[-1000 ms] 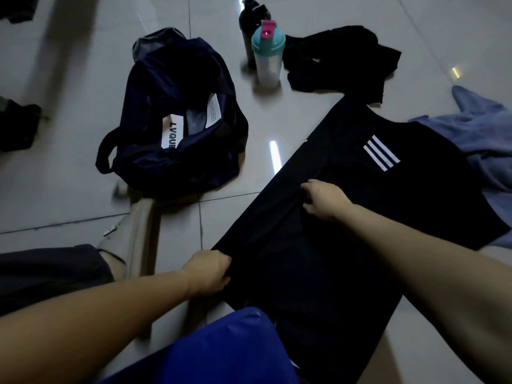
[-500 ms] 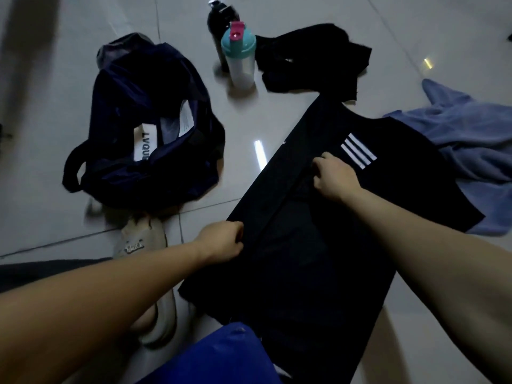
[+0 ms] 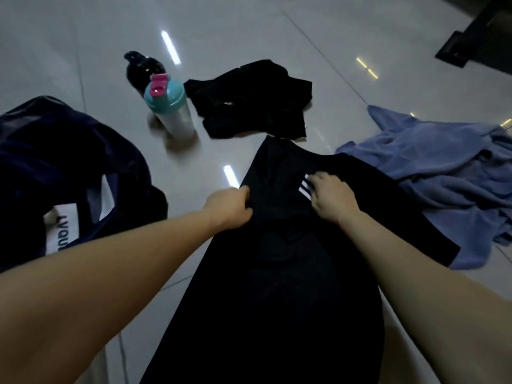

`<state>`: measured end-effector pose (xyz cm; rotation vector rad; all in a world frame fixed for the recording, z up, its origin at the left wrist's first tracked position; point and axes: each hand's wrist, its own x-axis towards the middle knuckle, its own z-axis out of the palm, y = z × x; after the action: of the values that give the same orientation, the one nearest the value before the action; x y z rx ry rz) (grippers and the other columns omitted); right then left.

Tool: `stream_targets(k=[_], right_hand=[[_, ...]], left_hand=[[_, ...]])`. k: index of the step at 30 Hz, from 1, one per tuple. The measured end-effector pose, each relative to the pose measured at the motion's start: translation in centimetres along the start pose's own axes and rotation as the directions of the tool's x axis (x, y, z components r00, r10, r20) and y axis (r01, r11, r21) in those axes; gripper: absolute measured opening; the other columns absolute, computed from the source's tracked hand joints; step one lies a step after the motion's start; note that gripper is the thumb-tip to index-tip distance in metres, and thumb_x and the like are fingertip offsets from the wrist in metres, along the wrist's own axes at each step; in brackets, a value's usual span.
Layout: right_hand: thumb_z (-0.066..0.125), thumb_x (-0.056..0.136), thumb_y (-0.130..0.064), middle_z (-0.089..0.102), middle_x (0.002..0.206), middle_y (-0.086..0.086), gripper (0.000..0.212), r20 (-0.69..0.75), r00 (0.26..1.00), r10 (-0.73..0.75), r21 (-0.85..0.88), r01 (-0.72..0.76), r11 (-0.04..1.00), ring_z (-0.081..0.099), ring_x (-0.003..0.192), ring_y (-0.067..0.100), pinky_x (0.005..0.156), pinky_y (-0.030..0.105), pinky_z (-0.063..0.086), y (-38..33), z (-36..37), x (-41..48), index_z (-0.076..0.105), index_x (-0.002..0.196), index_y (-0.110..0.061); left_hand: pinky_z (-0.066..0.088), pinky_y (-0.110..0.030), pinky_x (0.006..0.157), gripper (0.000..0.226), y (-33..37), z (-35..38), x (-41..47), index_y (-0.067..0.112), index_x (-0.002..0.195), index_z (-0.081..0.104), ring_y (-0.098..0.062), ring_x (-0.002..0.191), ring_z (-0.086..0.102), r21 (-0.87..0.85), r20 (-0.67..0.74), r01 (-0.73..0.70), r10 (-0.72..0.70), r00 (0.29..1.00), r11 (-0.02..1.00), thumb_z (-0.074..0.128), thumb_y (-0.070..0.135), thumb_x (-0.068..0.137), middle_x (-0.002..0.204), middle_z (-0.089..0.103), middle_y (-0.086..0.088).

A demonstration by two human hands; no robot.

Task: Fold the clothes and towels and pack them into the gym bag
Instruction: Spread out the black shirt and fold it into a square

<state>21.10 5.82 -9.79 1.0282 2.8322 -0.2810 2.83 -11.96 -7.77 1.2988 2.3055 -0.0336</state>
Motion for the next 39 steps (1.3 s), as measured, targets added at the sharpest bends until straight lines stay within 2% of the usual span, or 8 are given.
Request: stream_targets(k=[6,10,15,18,23,27,31,39], right_hand=[[0.054,0.090,-0.024,0.056,0.132,0.009,0.043,-0.015,1.000,-0.006,-0.138,0.004,0.990,0.052,0.115,0.036,0.091,0.047,0.043,0.0,2.1,0.2,0.057,0.132,-0.014],[0.060,0.084,-0.022,0.061,0.123,0.010,0.043,-0.064,0.998,-0.012,-0.155,0.002,0.988,0.056,0.106,0.036,0.085,0.047,0.045,-0.1,2.6,0.3,0.062,0.126,-0.011],[0.062,0.082,-0.022,0.062,0.114,0.008,0.036,-0.071,0.997,-0.028,-0.164,0.016,0.986,0.056,0.099,0.034,0.081,0.044,0.045,0.1,2.3,0.8,0.066,0.117,-0.013],[0.060,0.085,-0.023,0.058,0.124,0.007,0.039,-0.038,0.999,-0.005,-0.158,-0.001,0.987,0.054,0.107,0.032,0.085,0.043,0.044,-0.1,2.0,1.2,0.061,0.123,-0.016],[0.056,0.090,-0.024,0.045,0.144,0.009,0.052,0.039,0.999,-0.012,-0.125,0.017,0.992,0.047,0.124,0.032,0.097,0.044,0.041,-0.8,0.5,1.4,0.046,0.140,-0.017],[0.061,0.083,-0.014,0.057,0.132,0.010,0.036,-0.119,0.993,-0.018,-0.099,0.006,0.995,0.056,0.113,0.033,0.089,0.045,0.044,1.1,-0.8,-1.4,0.065,0.118,-0.010],[0.060,0.073,-0.013,0.060,0.106,0.014,0.031,-0.275,0.953,0.127,-0.092,-0.158,0.983,0.056,0.093,0.038,0.077,0.045,0.044,5.1,-2.6,-5.1,0.066,0.103,-0.009],[0.056,0.088,-0.017,0.054,0.117,0.019,0.030,-0.156,0.837,0.525,-0.068,-0.539,0.839,0.053,0.106,0.040,0.086,0.049,0.045,11.7,-4.9,-10.6,0.052,0.114,-0.004]], left_hand=[[0.045,-0.048,0.099,0.052,1.5,-2.3,10.4,0.019,0.144,0.046,-0.035,0.125,0.048,0.145,-0.240,-0.131,0.164,0.957,0.981,0.049,0.020,0.092,0.141,0.046,-0.011],[0.045,-0.046,0.104,0.062,2.6,-4.4,14.8,0.023,0.151,0.038,-0.036,0.128,0.050,-0.090,-0.191,-0.097,0.078,0.978,0.991,0.052,0.020,0.091,0.143,0.047,-0.014],[0.056,-0.035,0.090,0.019,2.5,-6.4,17.2,0.023,0.102,0.070,-0.024,0.105,0.066,-0.302,-0.051,0.023,-0.041,0.998,0.953,0.066,0.012,0.087,0.103,0.068,-0.001],[0.056,-0.032,0.082,0.017,1.8,-6.5,17.8,0.023,0.099,0.072,-0.022,0.100,0.067,-0.333,-0.152,0.048,-0.103,0.983,0.942,0.067,0.011,0.087,0.101,0.068,0.001],[0.039,-0.047,0.106,0.048,1.8,-3.4,15.1,0.018,0.132,0.056,-0.033,0.125,0.047,0.070,-0.370,-0.091,0.111,0.922,0.993,0.066,0.035,0.088,0.141,0.045,-0.012],[0.019,-0.050,0.122,0.061,2.8,2.0,10.1,0.020,0.148,0.044,-0.034,0.147,0.028,0.167,-0.340,-0.298,0.339,0.877,0.940,0.042,0.053,0.097,0.160,0.029,-0.013],[-0.005,-0.058,0.123,0.089,4.2,5.4,8.6,0.034,0.161,-0.008,-0.031,0.155,-0.014,0.260,-0.121,-0.228,0.266,0.956,0.938,0.008,0.085,0.089,0.169,-0.011,-0.009],[-0.006,-0.056,0.124,0.092,5.6,4.8,7.7,0.034,0.161,-0.007,-0.028,0.155,-0.013,0.245,-0.182,-0.233,0.281,0.942,0.941,0.006,0.087,0.087,0.170,-0.010,-0.008]])
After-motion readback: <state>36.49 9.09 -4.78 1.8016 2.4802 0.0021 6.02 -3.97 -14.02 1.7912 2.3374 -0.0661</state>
